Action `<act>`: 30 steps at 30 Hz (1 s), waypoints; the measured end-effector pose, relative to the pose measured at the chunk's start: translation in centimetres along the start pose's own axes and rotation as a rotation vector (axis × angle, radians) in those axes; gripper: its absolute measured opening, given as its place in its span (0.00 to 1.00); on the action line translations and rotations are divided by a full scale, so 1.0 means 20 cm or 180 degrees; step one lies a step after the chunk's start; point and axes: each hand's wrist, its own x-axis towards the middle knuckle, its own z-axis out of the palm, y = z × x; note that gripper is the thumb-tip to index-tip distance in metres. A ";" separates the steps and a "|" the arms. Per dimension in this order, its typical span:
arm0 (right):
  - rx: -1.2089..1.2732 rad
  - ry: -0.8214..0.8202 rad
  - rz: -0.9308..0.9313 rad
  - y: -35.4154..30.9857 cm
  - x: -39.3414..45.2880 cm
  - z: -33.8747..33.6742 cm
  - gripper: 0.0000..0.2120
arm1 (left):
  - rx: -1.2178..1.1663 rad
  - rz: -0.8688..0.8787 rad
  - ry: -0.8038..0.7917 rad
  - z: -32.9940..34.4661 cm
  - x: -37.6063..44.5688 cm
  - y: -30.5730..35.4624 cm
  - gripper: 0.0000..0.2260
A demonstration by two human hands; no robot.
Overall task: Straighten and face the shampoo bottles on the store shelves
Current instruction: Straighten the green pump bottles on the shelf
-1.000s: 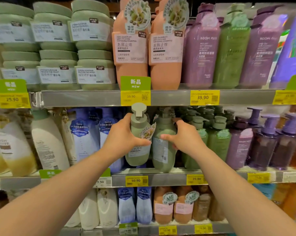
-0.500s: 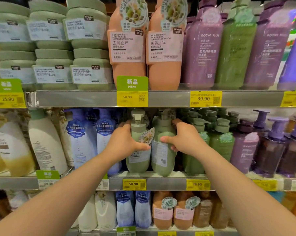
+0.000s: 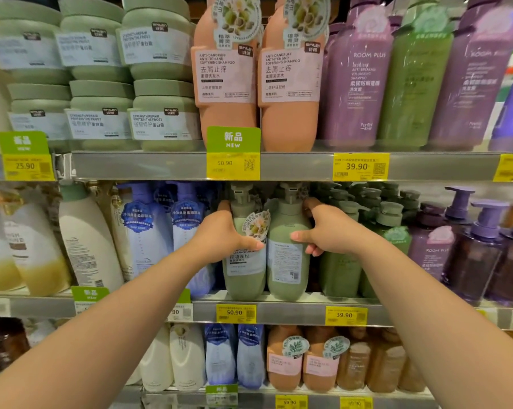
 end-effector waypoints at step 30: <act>0.0559 0.1036 -0.0104 0.14 -0.23 0.23 0.27 | 0.0899 0.0699 0.0496 0.14 -0.32 0.07 0.51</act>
